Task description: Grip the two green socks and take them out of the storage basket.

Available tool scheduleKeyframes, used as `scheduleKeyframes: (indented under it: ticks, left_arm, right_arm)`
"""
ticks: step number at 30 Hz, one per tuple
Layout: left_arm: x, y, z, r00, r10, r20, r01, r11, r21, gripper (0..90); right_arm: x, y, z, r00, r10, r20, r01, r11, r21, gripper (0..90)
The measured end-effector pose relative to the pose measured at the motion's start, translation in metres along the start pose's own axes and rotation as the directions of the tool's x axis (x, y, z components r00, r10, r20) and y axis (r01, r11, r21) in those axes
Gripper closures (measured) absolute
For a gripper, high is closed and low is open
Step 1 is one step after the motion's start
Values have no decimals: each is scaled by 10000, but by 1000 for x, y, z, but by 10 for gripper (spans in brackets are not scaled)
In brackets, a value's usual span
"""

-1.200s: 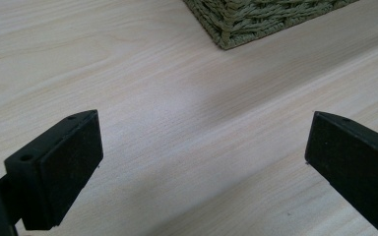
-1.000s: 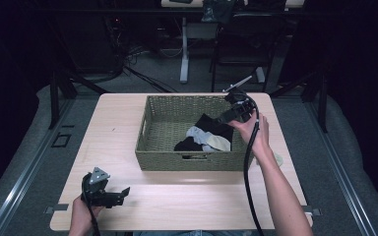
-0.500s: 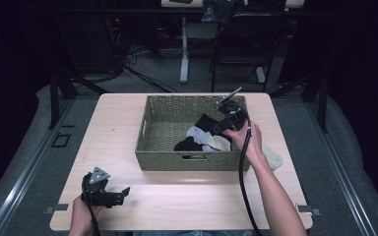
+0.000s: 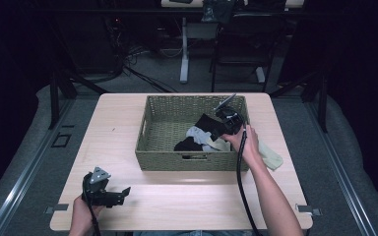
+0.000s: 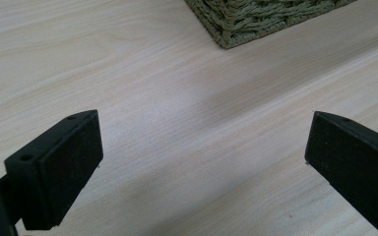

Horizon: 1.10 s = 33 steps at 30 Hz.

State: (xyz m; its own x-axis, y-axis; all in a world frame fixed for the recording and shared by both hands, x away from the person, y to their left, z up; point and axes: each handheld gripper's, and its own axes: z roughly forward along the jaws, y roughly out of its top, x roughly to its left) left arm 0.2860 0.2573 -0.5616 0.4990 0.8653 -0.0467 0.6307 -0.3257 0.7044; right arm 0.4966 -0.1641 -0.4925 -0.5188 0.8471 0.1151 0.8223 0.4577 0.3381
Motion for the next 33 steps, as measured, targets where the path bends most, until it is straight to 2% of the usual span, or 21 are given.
scheduleKeyframes:
  ticks: [1,2,3,4,5,9,12,13,16,20,29,33]
  left_arm:
    - [0,0,0,10000,-1,-14,1,10000,-17,11]
    - [0,0,0,10000,5,-13,-5,10000,-21,11]
    - [0,0,0,10000,38,-12,-38,10000,-16,11]
    - [0,0,0,10000,17,-18,-17,10000,-23,11]
    - [0,0,0,10000,36,-17,-36,10000,-18,11]
    - [0,0,0,10000,18,-31,-18,10000,-12,11]
    - [0,0,0,10000,6,-43,-7,10000,-54,11]
    - [0,-1,0,10000,13,-43,-14,10000,-54,11]
    - [0,0,-1,10000,4,-33,-4,10000,-17,11]
    - [0,0,-1,10000,19,-48,-19,10000,-18,11]
    - [-1,0,0,10000,14,-28,-14,10000,-62,12]
    - [-1,0,-1,10000,-2,-34,2,10000,-74,12]
  right_arm:
    - [-1,1,1,9999,-110,41,109,9996,252,276]
    - [0,2,4,10000,-28,71,27,9998,197,284]
    - [-1,3,5,9999,-84,70,81,9992,388,301]
    - [-1,3,8,9999,75,71,-77,9996,289,317]
    - [-3,4,9,10000,-46,18,45,9984,557,330]
    - [-3,6,16,10000,78,-40,-75,9975,700,438]
    - [-4,8,18,10000,-58,-70,65,9947,1024,618]
    - [-3,8,19,9999,106,-88,-97,9949,1005,695]
    - [-4,8,16,10000,50,-62,-43,9940,1093,843]
    - [-2,7,6,9999,105,62,-110,9971,758,867]
    - [-3,8,-40,9999,44,110,-43,9999,-102,868]
    - [-2,9,-52,9999,-27,148,28,10000,-88,869]
